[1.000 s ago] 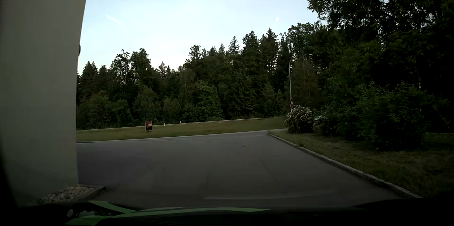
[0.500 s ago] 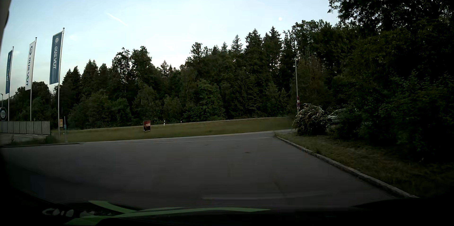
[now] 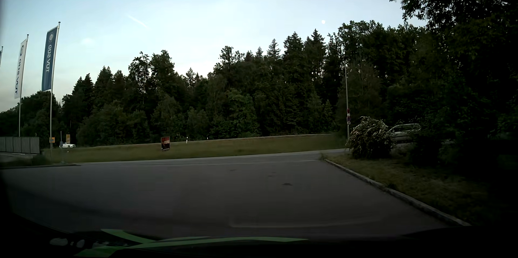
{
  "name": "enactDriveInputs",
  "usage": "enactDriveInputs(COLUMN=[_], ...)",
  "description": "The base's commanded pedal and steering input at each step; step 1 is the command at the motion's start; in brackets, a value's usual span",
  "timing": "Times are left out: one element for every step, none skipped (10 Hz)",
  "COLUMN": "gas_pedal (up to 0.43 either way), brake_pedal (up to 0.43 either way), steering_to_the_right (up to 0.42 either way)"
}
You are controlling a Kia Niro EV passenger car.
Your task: Follow the waypoints while adhering to traffic rules and regulations
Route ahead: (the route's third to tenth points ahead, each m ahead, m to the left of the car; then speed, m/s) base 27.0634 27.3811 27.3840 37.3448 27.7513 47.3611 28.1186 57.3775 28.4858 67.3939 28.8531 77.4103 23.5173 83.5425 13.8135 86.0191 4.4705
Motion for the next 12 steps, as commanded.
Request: enactDriveInputs(gas_pedal=[0.008,0.000,0.000,0.000,0.000,0.000,0.000,0.000,0.000,0.000,0.000,0.000], brake_pedal=[0.000,0.000,0.000,0.000,0.000,0.000,0.000,0.000,0.000,0.000,0.000,0.000], steering_to_the_right=[-0.020,-0.020,-0.020,-0.019,-0.018,-0.018,-0.017,-0.015,-0.013,-0.013,-0.013,-0.012])
